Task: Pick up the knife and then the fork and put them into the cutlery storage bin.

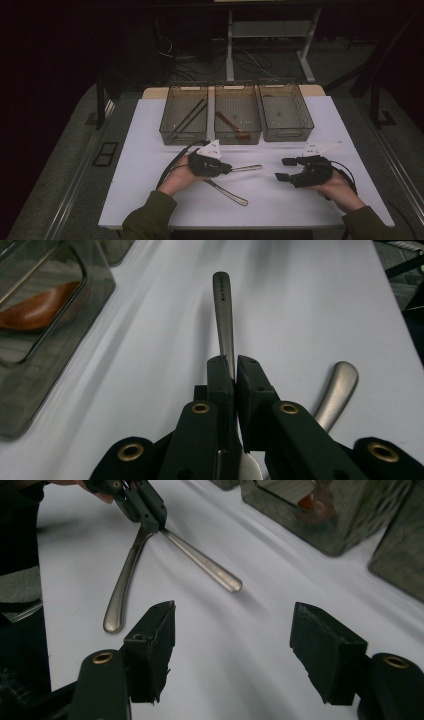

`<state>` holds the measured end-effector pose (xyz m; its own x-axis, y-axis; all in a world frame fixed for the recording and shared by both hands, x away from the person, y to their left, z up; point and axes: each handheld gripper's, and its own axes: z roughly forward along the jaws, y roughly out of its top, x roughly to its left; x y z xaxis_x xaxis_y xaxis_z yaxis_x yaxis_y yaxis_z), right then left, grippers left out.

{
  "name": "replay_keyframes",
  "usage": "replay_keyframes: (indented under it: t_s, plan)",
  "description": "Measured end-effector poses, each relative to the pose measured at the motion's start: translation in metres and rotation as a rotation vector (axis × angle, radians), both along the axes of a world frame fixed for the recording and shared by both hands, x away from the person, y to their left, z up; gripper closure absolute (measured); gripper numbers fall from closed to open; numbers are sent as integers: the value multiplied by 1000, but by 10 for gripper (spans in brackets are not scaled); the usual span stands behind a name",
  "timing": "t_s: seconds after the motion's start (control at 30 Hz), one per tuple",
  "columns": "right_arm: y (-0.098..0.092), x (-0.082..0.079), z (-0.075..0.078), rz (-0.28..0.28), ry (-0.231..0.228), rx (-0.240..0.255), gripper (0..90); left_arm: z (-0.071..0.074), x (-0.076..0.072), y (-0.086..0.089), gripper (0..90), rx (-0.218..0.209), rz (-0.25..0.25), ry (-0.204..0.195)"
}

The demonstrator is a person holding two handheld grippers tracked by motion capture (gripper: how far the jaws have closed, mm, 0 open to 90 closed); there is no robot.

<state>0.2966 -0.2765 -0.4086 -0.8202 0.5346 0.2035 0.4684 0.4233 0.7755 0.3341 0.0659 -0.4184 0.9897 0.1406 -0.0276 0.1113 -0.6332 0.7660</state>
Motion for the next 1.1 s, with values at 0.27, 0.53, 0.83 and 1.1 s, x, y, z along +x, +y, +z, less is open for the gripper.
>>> replay_keyframes:
  t_s: [0.27, 0.53, 0.83, 1.1]
  plan:
    - [21, 27, 15, 125, 24, 13, 335, 9, -5, -2, 846, -24, -40, -17]
    - [61, 46, 21, 298, 78, -44, 382, 15, -9, -6, 846, -38, -68, -42]
    - [86, 58, 14, 449, 148, -127, 490, 19, -12, -8, 846, -40, -96, -51]
    - [96, 60, 6, 513, 205, -146, 613, 21, -13, -10, 845, -46, -107, -57]
